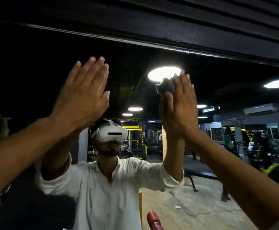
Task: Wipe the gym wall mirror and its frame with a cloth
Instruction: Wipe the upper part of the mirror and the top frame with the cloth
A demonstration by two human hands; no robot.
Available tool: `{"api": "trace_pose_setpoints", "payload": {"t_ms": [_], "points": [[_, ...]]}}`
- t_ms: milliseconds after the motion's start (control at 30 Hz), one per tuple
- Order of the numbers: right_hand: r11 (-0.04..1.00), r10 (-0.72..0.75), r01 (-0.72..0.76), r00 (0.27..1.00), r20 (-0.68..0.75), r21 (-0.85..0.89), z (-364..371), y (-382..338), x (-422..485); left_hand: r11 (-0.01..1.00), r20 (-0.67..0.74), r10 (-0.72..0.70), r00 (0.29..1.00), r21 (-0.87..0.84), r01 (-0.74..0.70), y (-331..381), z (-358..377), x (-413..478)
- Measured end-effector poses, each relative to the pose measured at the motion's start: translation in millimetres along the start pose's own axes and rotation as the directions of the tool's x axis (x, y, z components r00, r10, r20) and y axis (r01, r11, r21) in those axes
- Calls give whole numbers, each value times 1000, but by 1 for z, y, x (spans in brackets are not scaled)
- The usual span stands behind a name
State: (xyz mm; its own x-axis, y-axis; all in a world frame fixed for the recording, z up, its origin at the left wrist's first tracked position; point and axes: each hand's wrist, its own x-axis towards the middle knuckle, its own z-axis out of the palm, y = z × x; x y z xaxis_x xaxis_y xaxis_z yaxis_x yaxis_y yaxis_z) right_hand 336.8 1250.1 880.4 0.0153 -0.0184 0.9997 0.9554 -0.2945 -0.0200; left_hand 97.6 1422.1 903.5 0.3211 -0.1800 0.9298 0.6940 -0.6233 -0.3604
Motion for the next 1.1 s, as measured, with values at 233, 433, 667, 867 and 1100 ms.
{"api": "trace_pose_setpoints", "payload": {"t_ms": [233,433,667,867,1100], "points": [[991,-136,136,989,-59,0,47,-122,58,999,-41,-44,998,-11,44,-25,6,-10],[950,-310,309,951,-11,-48,41,-83,76,999,-25,-41,999,1,41,-28,11,-12],[976,-215,215,976,10,36,35,-93,15,999,-97,-18,995,-36,14,-26,12,-18],[819,-559,571,776,291,50,13,-50,-82,992,-29,124,992,25,-123,5,18,-80],[986,-166,163,983,75,48,10,-28,-38,959,-25,274,961,83,-271,9,22,-91]]}}
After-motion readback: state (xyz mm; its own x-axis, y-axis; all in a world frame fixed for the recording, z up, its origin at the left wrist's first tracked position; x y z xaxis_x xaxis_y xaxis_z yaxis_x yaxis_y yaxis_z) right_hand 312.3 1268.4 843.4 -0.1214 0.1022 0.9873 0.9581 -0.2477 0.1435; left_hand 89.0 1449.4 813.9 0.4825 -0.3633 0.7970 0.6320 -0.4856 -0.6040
